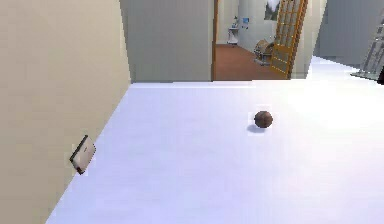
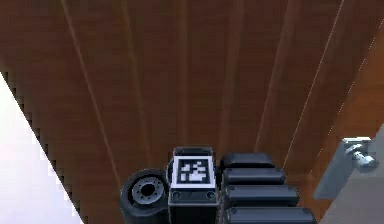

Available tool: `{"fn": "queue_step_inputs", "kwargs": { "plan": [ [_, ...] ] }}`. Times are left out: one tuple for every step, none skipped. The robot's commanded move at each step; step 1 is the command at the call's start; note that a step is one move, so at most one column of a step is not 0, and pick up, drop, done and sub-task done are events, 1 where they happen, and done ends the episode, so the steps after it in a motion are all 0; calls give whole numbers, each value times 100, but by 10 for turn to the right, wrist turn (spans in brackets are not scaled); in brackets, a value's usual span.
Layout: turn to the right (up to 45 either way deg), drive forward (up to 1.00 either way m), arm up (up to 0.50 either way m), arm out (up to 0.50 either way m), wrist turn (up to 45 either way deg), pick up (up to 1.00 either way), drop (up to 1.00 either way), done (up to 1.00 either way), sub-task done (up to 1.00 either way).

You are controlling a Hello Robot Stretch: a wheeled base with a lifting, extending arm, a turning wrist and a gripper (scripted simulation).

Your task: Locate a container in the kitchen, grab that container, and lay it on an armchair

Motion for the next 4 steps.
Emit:
{"fn": "queue_step_inputs", "kwargs": {
  "plan": [
    [-30, 0, 0, 0, 0, 0, 0, 0, 0],
    [0, 45, 0, 0, 0, 0, 0, 0, 0],
    [450, 0, 0, 0, 0, 0, 0, 0, 0],
    [30, 0, 0, 0, 0, 0, 0, 0, 0]
  ]
}}
